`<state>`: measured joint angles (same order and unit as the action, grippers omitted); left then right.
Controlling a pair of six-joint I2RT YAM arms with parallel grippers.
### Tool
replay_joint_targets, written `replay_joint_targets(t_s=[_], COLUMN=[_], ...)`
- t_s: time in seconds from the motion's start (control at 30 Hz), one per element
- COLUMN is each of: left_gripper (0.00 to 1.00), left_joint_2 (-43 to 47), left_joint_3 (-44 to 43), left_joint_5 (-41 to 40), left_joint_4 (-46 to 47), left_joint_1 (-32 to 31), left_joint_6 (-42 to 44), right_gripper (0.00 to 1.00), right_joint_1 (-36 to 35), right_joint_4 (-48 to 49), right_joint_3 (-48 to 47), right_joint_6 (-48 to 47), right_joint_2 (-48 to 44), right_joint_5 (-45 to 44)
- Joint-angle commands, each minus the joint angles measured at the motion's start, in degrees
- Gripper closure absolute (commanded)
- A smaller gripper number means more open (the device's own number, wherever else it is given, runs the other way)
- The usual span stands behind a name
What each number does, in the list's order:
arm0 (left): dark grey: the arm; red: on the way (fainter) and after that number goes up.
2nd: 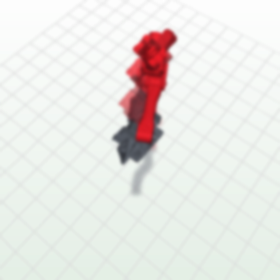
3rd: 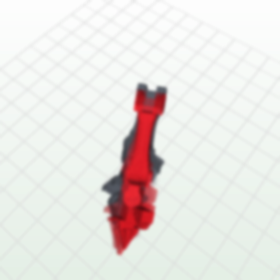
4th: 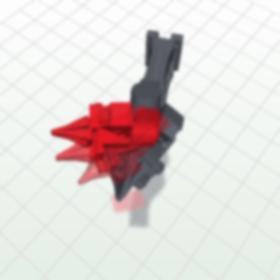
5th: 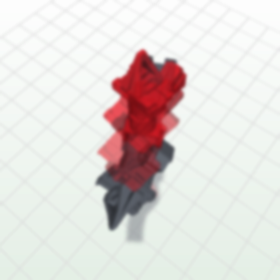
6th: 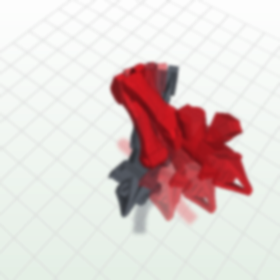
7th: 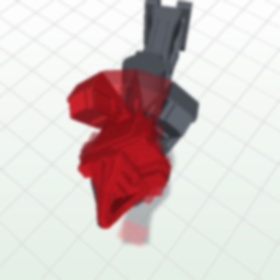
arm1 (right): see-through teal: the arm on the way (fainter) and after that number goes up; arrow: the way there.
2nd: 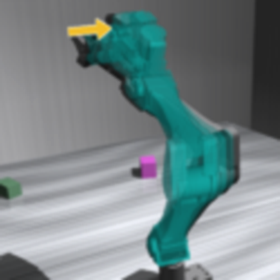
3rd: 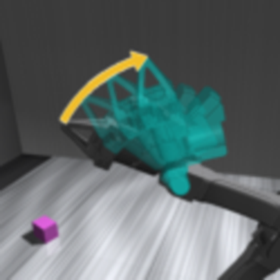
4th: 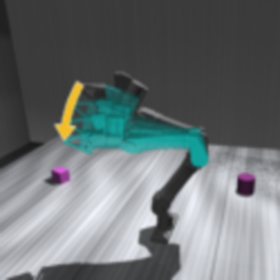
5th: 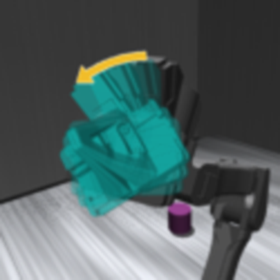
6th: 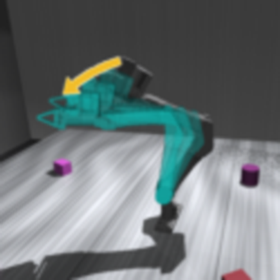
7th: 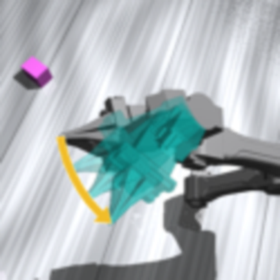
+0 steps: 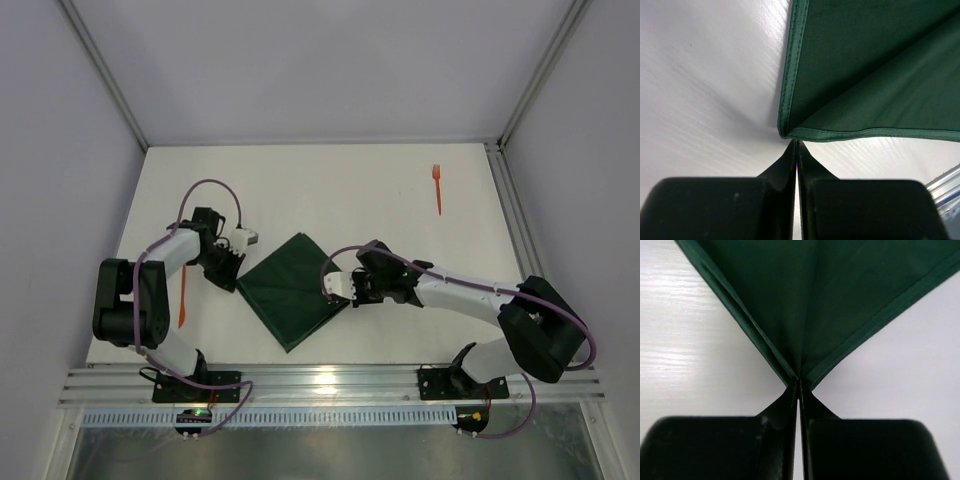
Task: Fold the napkin into a case and place the utensils inside
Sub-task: Smooth out the upper triangle-folded napkin at the center of the board.
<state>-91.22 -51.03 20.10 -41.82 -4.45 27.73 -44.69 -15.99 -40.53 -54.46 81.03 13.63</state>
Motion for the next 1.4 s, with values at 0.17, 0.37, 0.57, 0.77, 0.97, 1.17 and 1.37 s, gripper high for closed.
replay_joint_targets(t_s=[0.17, 0.37, 0.57, 0.77, 0.97, 1.17, 1.37], left_gripper=[1.0, 1.0, 0.79, 0.6, 0.44, 0.44, 0.73], left_joint_2=[2.2, 4.6, 6.4, 6.7, 1.7, -1.9, -1.8], left_joint_3=[0.0, -1.4, -5.2, -8.1, -7.3, -4.4, -2.6], left_joint_5=[-0.2, 1.3, 3.0, 7.0, 3.1, 1.7, -0.1], left_joint_4=[1.1, -2.0, -10.2, -12.0, -2.5, -0.3, 0.0], left_joint_1=[-0.1, -0.1, 0.0, 0.1, -3.3, -4.8, -4.8], left_joint_6=[0.8, 3.2, 7.2, 7.2, 0.8, 1.0, 1.5], right_gripper=[0.96, 0.96, 0.96, 0.96, 0.96, 0.96, 0.96], right_joint_1=[-0.4, -1.3, -2.2, -2.5, -3.4, -3.4, -3.4], right_joint_4=[11.4, 11.2, 11.4, 13.3, 20.6, 23.6, 24.0], right_joint_3=[3.2, 3.8, 4.4, 5.5, 8.4, 9.9, 10.4], right_joint_6=[5.9, 3.3, 2.1, 1.7, 3.0, 4.6, 4.4], right_joint_2=[-2.6, -2.6, -2.1, -3.2, -4.1, -4.1, -4.5], right_joint_5=[-5.7, -5.5, -6.5, -7.6, -8.9, -10.3, -10.3])
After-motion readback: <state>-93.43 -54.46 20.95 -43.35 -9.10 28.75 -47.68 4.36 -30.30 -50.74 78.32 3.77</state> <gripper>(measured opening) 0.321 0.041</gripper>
